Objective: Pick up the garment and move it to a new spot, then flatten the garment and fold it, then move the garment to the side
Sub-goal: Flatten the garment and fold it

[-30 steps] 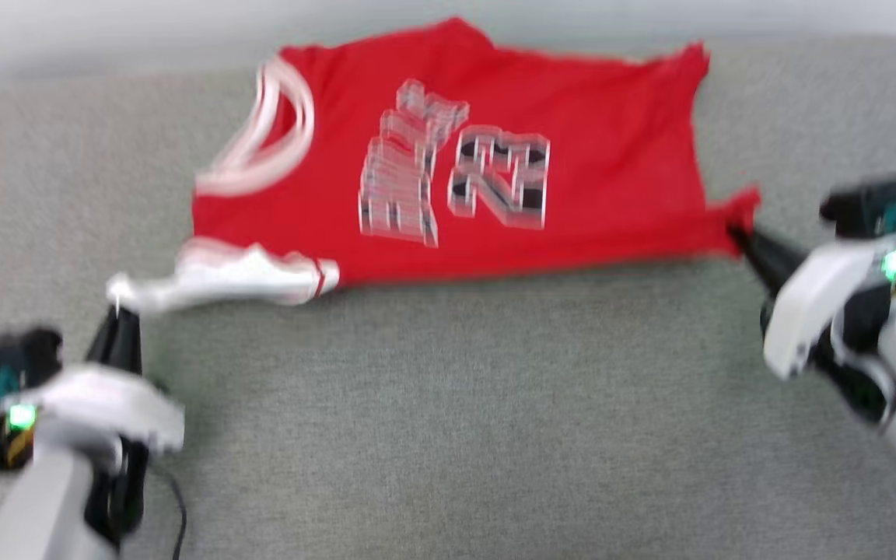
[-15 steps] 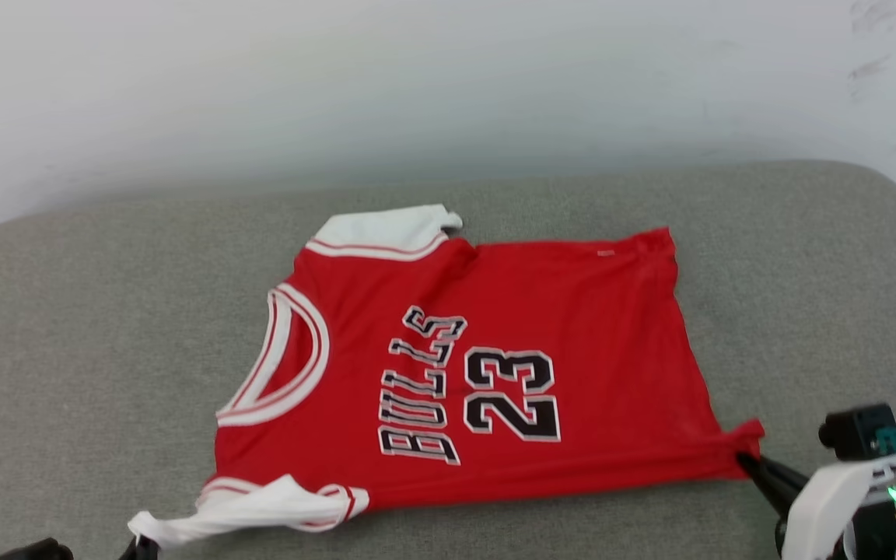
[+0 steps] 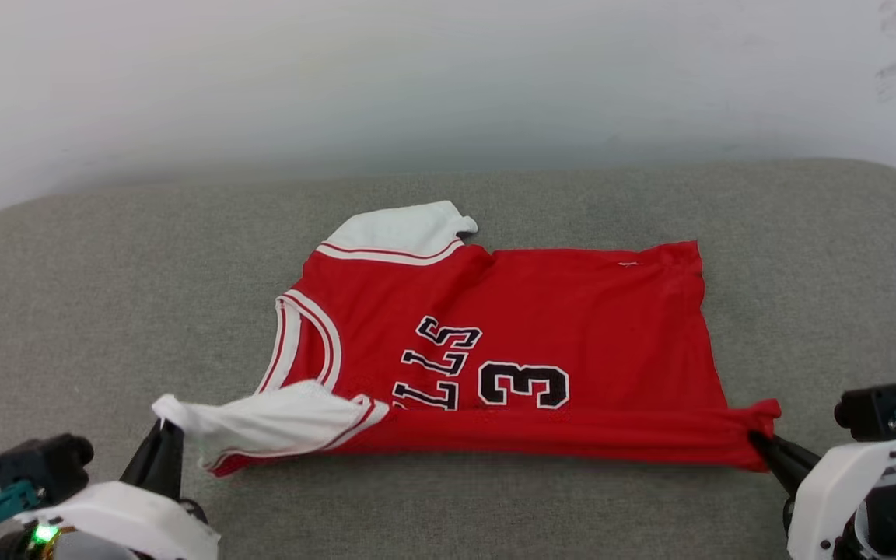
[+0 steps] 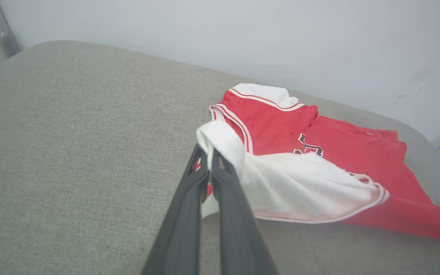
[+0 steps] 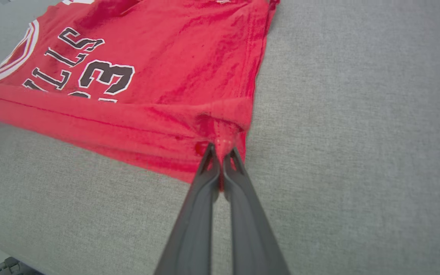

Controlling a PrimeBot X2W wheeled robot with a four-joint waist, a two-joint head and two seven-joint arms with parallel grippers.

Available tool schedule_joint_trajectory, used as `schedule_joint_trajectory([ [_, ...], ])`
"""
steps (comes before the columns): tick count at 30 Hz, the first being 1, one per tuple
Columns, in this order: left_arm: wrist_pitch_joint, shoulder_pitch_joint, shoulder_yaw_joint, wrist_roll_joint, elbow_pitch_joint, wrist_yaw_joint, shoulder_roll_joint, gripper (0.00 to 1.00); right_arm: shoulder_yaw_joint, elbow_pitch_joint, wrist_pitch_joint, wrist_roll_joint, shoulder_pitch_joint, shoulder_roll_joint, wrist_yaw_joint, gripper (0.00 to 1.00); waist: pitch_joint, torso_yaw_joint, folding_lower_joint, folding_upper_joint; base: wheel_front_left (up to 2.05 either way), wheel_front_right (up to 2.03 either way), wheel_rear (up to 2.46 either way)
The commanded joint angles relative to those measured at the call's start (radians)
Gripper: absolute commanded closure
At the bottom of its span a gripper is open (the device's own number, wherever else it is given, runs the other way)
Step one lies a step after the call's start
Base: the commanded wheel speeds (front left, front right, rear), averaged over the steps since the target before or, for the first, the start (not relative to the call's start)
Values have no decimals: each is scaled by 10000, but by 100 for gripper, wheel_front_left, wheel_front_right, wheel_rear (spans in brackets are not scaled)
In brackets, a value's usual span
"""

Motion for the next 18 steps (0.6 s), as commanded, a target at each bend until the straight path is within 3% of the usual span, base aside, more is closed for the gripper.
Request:
schedule_joint_trajectory([
  [1, -73, -362, -86, 81, 158, -81, -103, 100, -90, -85, 134, -80, -281, 72, -18, 100, 349, 50, 0, 0, 0, 0, 0],
  [11, 28, -2910, -800, 86, 2419, -1160, -604, 100, 286, 648, 745, -423, -1961, 241, -15, 100, 1702, -1, 0, 0, 0, 0, 0],
  [18, -55, -3899, -1107, -116, 4233, -1844, -1054, 100, 739, 1803, 228, -316, -2635, 212, -15, 100, 2233, 58, 0, 0, 0, 0, 0],
])
